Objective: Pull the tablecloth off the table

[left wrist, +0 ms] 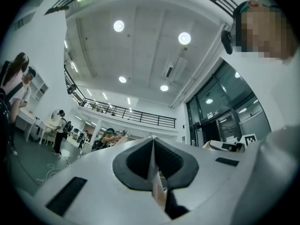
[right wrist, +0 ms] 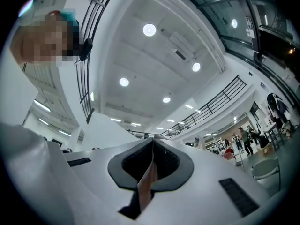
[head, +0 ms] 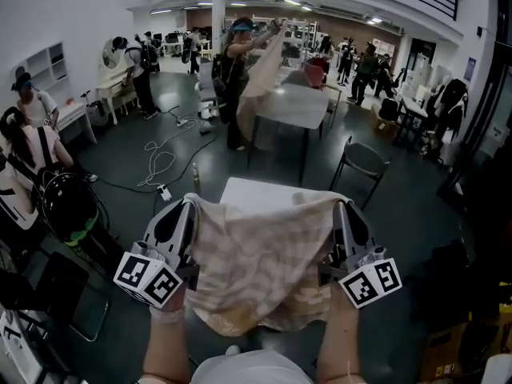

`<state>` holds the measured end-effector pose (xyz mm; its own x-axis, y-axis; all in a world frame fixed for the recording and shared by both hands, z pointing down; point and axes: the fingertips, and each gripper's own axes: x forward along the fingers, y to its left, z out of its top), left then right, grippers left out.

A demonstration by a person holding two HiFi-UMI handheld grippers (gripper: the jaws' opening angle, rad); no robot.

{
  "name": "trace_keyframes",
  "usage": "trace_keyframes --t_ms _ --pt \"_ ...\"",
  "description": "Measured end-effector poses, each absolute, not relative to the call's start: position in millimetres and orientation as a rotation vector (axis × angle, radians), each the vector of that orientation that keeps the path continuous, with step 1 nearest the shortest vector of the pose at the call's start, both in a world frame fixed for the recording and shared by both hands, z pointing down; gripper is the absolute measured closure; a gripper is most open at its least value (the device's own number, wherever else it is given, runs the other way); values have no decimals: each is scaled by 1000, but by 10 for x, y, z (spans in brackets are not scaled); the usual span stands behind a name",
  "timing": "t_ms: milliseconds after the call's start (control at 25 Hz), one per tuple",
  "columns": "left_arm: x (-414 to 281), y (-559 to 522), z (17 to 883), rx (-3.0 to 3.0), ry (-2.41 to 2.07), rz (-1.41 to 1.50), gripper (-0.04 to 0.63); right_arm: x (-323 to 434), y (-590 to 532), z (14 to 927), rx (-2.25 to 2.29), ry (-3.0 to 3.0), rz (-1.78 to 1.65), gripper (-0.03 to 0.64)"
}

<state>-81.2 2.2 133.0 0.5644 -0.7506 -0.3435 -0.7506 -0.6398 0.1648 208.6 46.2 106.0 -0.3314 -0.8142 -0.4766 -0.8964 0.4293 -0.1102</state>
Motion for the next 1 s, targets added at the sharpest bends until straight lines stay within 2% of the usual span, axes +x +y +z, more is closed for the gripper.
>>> trace_keyframes --t_ms 520,1000 --pt "-1177 91 1482 2795 -1546 -452 583 1105 204 1227 -1275 2401 241 591" --pt "-1239 143 1611 2770 -1571 -441 583 950 235 1434 -1293 2468 245 591"
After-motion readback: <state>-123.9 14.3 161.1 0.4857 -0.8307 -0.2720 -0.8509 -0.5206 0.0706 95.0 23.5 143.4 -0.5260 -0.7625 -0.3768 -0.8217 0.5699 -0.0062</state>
